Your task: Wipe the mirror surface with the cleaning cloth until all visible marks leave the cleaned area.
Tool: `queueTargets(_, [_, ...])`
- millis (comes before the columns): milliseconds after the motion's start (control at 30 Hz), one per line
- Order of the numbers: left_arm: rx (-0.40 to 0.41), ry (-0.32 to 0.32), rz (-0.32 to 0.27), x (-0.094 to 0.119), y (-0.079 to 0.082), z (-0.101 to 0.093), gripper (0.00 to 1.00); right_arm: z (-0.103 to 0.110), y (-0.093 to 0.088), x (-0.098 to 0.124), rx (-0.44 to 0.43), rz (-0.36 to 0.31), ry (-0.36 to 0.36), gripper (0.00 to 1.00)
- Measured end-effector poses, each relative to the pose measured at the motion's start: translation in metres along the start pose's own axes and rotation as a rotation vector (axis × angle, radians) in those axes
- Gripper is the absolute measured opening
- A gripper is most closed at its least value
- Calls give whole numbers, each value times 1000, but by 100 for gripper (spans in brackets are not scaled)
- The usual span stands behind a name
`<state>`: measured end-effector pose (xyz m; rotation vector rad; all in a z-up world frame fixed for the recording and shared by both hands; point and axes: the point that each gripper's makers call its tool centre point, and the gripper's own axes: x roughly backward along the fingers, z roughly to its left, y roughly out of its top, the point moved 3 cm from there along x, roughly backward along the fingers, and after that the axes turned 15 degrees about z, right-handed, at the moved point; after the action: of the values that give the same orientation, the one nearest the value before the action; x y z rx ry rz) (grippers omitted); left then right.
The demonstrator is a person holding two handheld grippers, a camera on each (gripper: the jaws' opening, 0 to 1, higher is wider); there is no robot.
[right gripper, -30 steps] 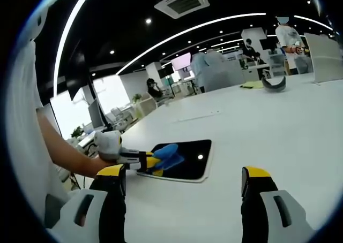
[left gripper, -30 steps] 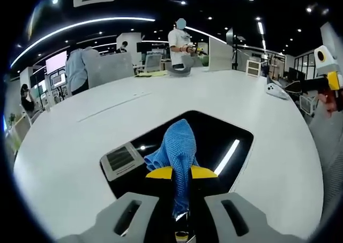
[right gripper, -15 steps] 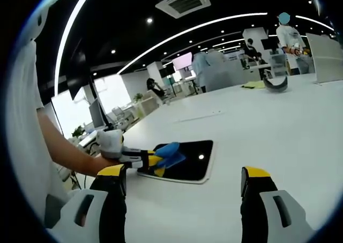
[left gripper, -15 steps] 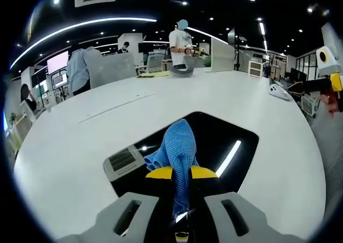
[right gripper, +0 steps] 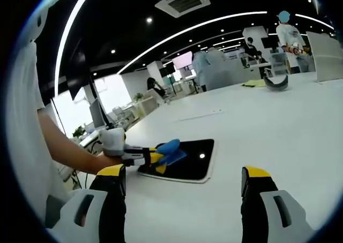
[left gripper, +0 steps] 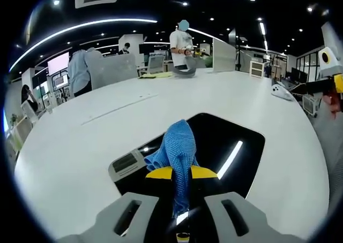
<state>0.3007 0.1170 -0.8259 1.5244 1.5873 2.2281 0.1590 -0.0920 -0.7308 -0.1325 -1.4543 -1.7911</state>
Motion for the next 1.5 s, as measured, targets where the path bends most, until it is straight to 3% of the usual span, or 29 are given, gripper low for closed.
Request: queueTargets(1500, [17,55,-11,-10,10,45,7,3,-7,-4,-16,26,-2,88])
